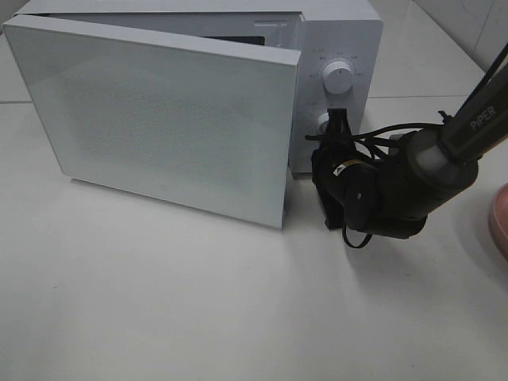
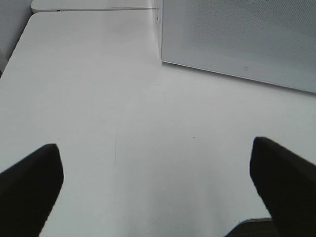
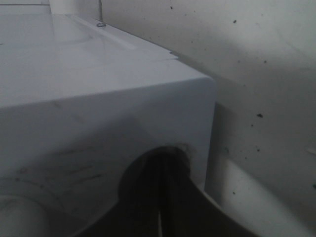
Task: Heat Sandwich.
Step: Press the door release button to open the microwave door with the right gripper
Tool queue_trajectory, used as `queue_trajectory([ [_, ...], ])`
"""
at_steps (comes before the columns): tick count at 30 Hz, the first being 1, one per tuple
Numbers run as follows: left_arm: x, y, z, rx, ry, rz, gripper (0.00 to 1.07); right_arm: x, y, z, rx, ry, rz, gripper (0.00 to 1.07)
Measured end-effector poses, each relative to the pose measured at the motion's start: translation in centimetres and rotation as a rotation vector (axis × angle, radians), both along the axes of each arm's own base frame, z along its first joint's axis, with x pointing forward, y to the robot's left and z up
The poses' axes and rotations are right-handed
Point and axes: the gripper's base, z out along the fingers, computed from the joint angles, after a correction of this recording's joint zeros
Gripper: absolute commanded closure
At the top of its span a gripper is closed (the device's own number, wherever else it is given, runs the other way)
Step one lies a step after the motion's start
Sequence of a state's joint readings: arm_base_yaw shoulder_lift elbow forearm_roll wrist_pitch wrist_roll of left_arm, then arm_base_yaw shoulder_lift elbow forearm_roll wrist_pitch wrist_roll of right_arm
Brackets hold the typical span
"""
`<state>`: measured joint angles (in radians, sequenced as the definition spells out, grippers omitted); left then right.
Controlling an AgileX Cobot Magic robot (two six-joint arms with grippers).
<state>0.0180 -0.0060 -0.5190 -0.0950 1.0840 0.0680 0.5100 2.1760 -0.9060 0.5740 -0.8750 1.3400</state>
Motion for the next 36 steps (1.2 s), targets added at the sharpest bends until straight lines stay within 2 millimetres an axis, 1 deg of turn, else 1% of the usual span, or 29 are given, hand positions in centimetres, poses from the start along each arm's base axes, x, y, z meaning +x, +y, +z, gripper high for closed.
queue_trajectory([
  [23, 0.0, 0.0, 0.0, 0.0, 0.0, 0.0, 0.09, 0.0, 0.0, -0.1, 0.0, 0.01, 0.003, 1.07],
  [30, 0.0, 0.0, 0.0, 0.0, 0.0, 0.0, 0.09, -0.2, -0.2, 0.7, 0.014, 0.03, 0.011, 1.07],
  [32, 0.0, 0.0, 0.0, 0.0, 0.0, 0.0, 0.09, -0.4, -0.5, 1.1, 0.029, 0.035, 0.022, 1.07],
  [36, 0.0, 0.0, 0.0, 0.0, 0.0, 0.0, 0.09, -0.8, -0.7, 1.3, 0.048, 0.046, 0.034, 1.07],
])
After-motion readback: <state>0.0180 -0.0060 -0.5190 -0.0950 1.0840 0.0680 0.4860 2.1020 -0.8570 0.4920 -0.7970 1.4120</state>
